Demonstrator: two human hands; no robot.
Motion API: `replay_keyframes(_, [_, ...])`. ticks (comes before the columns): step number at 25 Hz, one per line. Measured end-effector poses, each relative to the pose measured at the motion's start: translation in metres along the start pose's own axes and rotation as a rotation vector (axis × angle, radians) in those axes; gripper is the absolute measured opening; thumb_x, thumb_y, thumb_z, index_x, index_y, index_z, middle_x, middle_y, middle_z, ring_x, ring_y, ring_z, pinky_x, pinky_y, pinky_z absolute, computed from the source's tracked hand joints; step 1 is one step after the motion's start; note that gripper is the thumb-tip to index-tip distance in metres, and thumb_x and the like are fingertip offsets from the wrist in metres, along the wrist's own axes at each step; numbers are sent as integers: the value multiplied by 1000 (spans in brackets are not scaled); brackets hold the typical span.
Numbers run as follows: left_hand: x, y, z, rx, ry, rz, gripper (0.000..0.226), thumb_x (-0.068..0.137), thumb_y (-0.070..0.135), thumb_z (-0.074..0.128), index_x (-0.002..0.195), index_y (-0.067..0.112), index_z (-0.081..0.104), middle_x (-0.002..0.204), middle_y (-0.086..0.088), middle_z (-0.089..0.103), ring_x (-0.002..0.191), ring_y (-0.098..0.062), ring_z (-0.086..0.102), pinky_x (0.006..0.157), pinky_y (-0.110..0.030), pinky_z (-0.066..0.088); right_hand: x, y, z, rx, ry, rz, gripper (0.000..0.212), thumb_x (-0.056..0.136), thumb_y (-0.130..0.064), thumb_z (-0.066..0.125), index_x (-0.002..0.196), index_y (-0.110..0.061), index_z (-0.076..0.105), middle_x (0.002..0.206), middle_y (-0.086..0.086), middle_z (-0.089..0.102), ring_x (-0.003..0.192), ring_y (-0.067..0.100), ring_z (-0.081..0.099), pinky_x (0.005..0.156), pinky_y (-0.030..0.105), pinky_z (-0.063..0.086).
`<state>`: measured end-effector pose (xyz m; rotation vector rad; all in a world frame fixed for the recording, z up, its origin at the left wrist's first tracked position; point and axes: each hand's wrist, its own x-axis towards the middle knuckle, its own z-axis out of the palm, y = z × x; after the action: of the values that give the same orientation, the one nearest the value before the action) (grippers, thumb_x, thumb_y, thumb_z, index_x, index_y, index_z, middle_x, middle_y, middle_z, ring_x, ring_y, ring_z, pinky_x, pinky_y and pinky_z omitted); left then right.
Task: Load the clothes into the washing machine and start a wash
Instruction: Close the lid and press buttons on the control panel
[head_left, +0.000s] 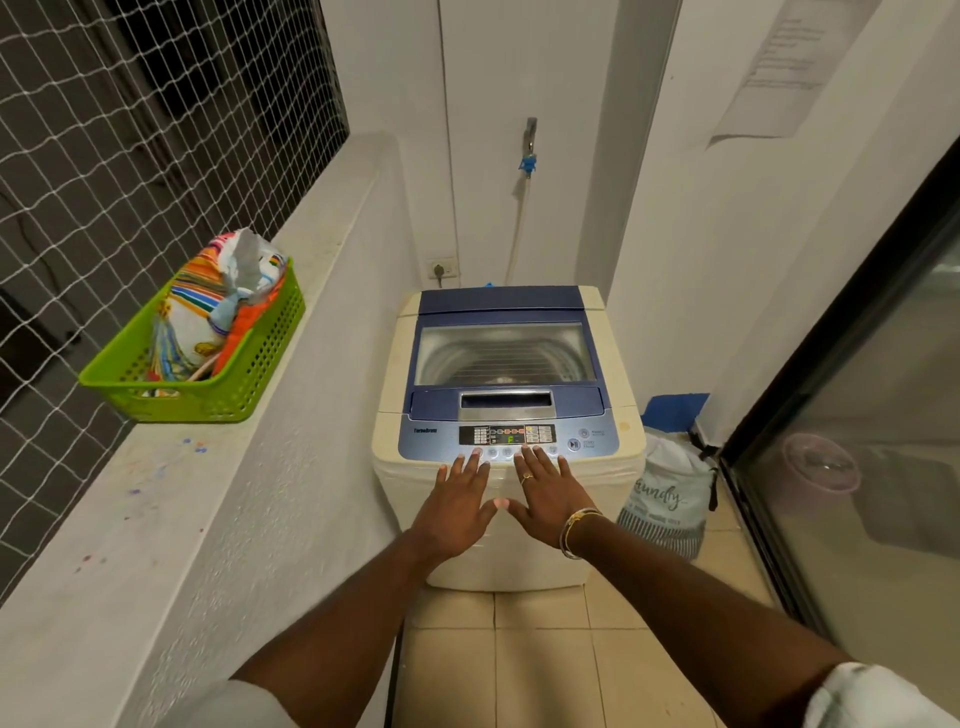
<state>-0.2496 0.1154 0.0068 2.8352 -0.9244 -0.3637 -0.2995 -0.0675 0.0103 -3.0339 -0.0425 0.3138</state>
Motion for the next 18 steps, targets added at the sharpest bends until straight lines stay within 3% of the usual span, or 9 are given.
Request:
replay_keyframes(5, [-3, 2, -5, 15, 16, 0, 68, 103, 55, 25, 158, 17, 11, 166, -4, 3, 153, -25, 2, 123, -43, 3, -3, -3, -3, 23, 7, 25, 102, 78, -75, -8, 155, -11, 6, 163, 9, 1, 151, 25, -2, 121, 49, 3])
replay_keyframes(18, [-6, 1, -7, 16, 20, 7, 66, 103, 52, 27, 158, 18, 9, 166, -3, 3, 153, -24, 1, 122, -41, 0, -8, 4, -8, 9, -7, 18, 78, 98, -59, 22, 155, -8, 4, 163, 12, 0, 150, 27, -2, 121, 41, 1])
